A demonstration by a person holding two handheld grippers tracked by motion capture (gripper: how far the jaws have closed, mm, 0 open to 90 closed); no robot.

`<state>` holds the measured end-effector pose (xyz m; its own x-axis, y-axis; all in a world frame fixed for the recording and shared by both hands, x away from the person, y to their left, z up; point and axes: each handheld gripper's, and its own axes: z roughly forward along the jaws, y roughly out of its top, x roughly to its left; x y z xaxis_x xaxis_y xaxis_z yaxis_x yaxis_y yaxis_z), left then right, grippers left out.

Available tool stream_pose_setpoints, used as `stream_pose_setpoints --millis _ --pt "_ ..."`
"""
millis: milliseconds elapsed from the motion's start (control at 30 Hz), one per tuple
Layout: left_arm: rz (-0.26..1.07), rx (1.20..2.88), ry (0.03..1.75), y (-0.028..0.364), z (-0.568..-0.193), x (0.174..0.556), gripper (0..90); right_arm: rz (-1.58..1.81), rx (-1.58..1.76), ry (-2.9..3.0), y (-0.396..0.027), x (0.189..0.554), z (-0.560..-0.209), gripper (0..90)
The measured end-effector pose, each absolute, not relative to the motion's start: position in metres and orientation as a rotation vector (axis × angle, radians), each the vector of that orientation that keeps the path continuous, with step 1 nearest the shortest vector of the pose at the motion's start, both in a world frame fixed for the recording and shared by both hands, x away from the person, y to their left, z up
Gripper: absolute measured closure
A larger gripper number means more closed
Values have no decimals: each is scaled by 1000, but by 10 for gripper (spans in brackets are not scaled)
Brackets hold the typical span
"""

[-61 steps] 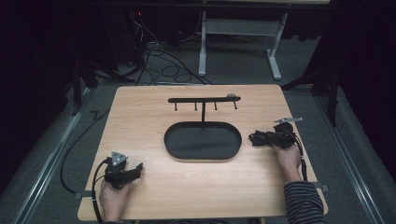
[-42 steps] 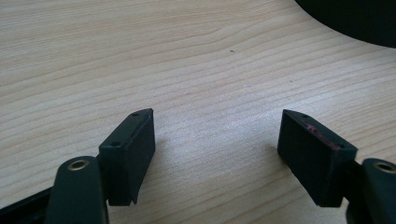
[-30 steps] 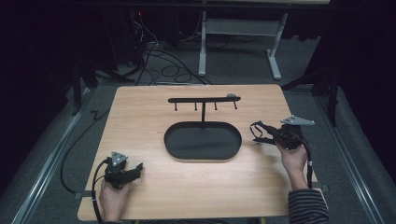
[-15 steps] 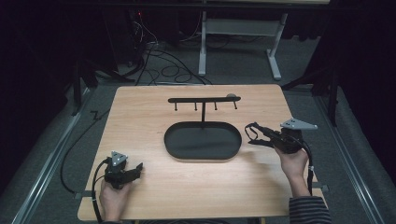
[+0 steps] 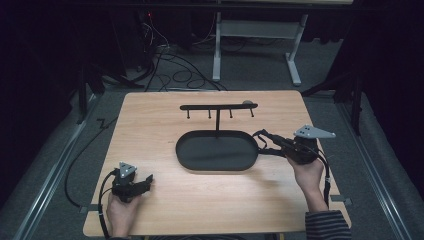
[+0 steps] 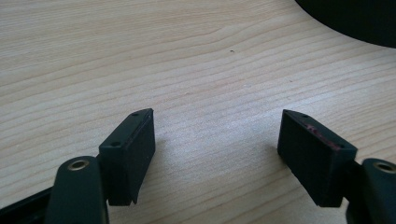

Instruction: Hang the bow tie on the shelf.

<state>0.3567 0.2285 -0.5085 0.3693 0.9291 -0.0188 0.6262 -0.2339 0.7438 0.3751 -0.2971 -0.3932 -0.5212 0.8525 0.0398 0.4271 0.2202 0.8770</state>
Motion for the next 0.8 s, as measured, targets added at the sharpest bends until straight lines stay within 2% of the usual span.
stream_pose_setpoints --millis 800 --pt "575 1958 1342 228 -509 357 280 1331 1081 2027 -272 397 -361 900"
